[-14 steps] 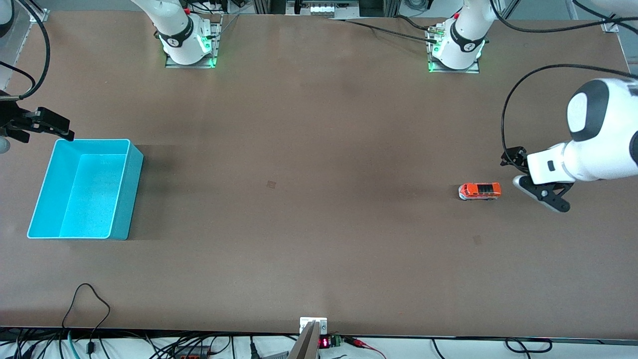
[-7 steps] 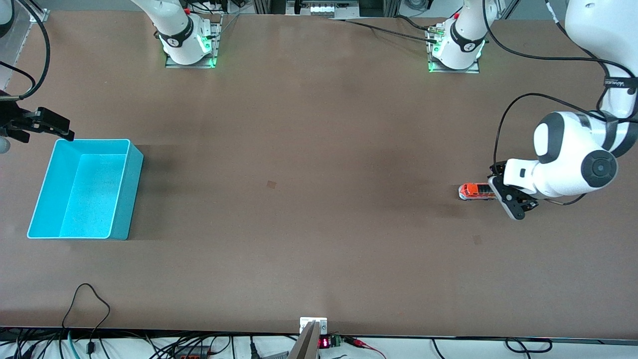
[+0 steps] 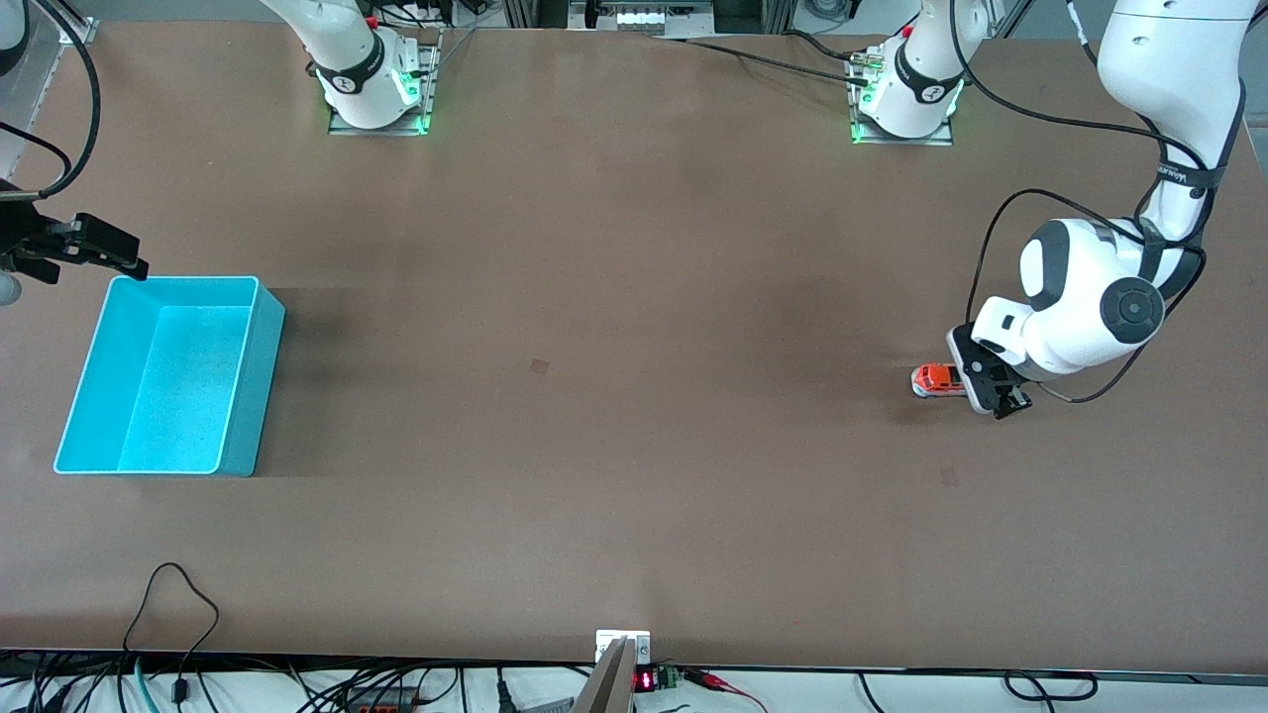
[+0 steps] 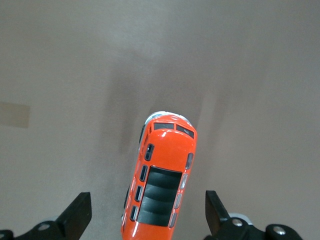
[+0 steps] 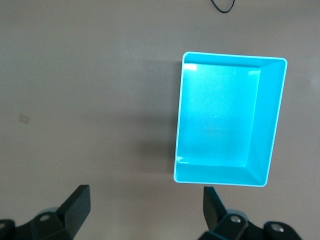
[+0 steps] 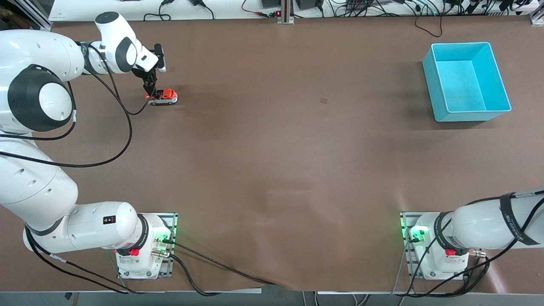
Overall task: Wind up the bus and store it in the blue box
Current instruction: 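Close the left gripper on the bus while the right gripper nears the box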
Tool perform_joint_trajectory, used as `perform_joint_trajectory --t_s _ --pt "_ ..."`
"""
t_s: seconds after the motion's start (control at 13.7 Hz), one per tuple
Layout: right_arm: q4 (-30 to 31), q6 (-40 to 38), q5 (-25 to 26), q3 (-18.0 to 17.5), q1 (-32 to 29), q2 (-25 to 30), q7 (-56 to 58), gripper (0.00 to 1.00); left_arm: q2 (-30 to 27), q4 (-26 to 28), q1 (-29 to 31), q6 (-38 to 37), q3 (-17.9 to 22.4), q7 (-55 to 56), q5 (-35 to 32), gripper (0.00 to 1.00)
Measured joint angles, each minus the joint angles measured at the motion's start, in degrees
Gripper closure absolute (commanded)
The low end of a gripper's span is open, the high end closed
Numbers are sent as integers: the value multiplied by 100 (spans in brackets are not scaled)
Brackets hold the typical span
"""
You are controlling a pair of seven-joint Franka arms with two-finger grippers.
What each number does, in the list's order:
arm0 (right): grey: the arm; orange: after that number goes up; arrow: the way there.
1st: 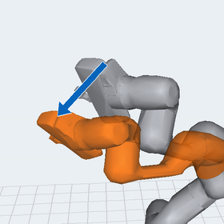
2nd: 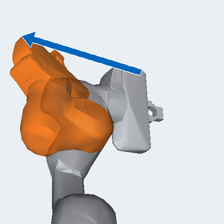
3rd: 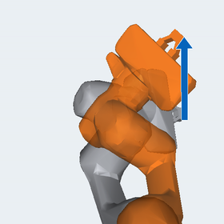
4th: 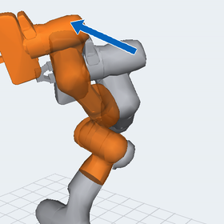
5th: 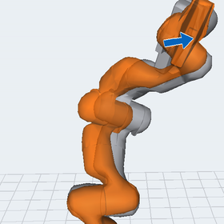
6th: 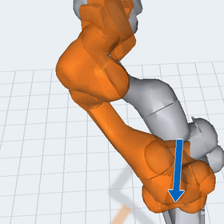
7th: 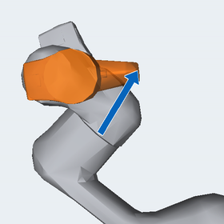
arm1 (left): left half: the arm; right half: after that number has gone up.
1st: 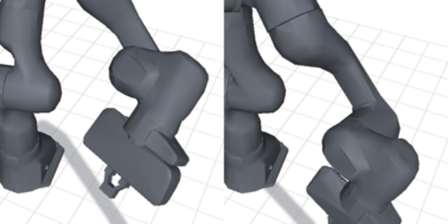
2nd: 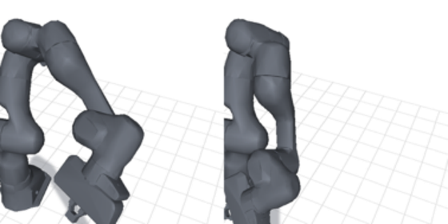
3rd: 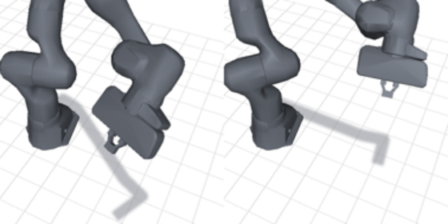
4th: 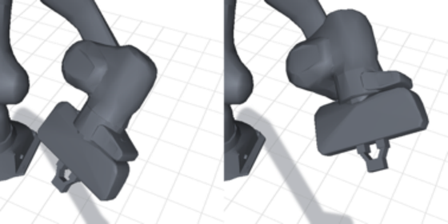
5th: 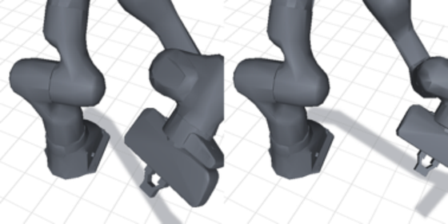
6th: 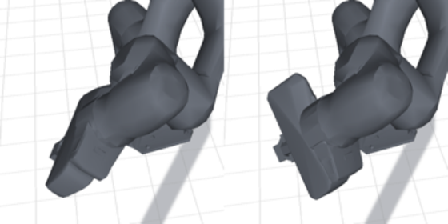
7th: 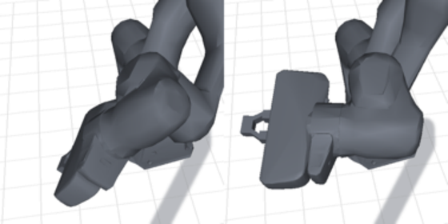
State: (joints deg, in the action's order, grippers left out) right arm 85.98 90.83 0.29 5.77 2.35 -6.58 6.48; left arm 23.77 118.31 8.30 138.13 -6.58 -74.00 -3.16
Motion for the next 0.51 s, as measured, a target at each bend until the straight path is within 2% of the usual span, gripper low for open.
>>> perform_joint_trajectory --t_s 0.51 --pt "6 0 0 2 -3 -51 -1 0 3 251 9 179 0 -116 -242 0"
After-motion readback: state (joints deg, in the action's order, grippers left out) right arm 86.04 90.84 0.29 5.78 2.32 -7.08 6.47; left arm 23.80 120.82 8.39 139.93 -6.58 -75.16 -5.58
